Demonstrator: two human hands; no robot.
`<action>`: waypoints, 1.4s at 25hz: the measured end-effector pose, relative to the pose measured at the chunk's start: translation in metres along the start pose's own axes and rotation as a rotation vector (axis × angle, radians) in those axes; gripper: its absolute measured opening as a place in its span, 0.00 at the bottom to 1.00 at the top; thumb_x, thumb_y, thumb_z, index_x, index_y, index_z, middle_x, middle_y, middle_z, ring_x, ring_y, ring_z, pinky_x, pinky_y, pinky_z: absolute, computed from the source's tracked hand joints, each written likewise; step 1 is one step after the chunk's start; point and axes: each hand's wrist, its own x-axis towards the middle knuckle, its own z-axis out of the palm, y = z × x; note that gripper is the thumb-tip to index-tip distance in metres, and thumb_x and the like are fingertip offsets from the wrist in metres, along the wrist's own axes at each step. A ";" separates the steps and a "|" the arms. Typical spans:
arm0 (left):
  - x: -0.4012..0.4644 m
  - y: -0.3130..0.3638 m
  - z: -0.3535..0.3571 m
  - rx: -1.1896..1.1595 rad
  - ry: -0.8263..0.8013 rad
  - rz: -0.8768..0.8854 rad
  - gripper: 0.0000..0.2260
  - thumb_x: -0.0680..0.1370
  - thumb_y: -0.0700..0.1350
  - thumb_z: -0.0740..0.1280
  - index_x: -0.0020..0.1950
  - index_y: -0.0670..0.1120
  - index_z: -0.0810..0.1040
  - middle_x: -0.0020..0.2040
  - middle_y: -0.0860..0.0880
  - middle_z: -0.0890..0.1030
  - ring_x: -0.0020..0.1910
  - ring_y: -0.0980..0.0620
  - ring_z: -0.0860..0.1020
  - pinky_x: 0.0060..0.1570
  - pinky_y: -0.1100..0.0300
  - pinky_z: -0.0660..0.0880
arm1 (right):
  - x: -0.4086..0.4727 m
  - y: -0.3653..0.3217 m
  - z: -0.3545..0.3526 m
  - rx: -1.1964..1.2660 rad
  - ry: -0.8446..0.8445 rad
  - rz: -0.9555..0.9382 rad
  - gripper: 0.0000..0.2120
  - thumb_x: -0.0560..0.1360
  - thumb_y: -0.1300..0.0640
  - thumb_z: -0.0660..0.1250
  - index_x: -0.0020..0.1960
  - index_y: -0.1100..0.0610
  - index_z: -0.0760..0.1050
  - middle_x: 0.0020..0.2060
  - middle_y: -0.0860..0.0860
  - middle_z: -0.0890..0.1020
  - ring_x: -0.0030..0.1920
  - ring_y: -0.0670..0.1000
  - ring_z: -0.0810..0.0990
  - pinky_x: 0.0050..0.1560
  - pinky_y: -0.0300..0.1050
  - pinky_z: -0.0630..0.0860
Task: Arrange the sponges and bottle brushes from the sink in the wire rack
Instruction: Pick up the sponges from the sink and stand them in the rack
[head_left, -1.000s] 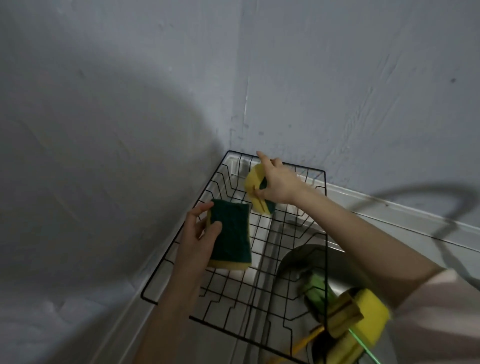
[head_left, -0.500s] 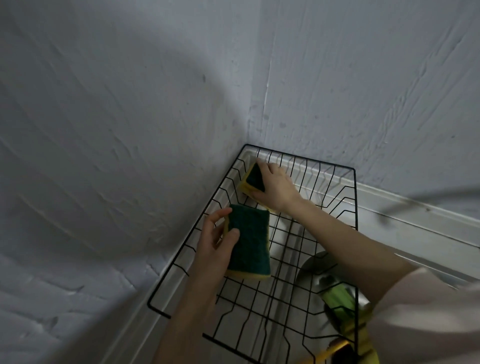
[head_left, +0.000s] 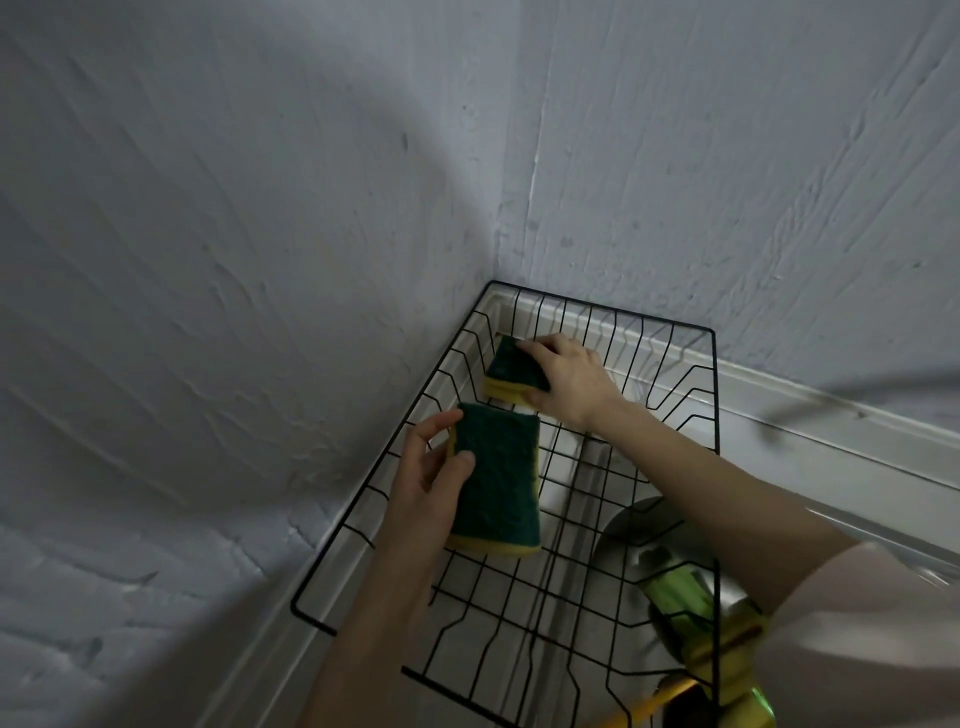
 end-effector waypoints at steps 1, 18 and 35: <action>0.000 0.000 0.000 0.003 -0.002 -0.001 0.16 0.78 0.37 0.57 0.48 0.60 0.71 0.48 0.53 0.77 0.47 0.52 0.75 0.39 0.57 0.73 | 0.001 0.000 0.002 0.001 0.012 -0.002 0.32 0.74 0.52 0.64 0.74 0.53 0.55 0.70 0.59 0.65 0.70 0.60 0.63 0.70 0.53 0.59; -0.002 0.003 -0.008 0.141 -0.099 -0.003 0.14 0.78 0.38 0.58 0.50 0.59 0.70 0.49 0.54 0.77 0.46 0.56 0.75 0.34 0.64 0.74 | -0.068 -0.029 -0.044 0.734 -0.109 0.005 0.21 0.80 0.51 0.54 0.71 0.56 0.63 0.66 0.54 0.73 0.65 0.53 0.72 0.62 0.42 0.68; 0.023 0.011 0.002 1.051 -0.297 0.280 0.25 0.76 0.49 0.64 0.71 0.44 0.64 0.71 0.48 0.66 0.70 0.51 0.65 0.62 0.64 0.62 | -0.096 -0.016 -0.032 0.976 -0.021 0.478 0.18 0.77 0.53 0.61 0.63 0.60 0.68 0.49 0.54 0.75 0.44 0.51 0.76 0.40 0.40 0.77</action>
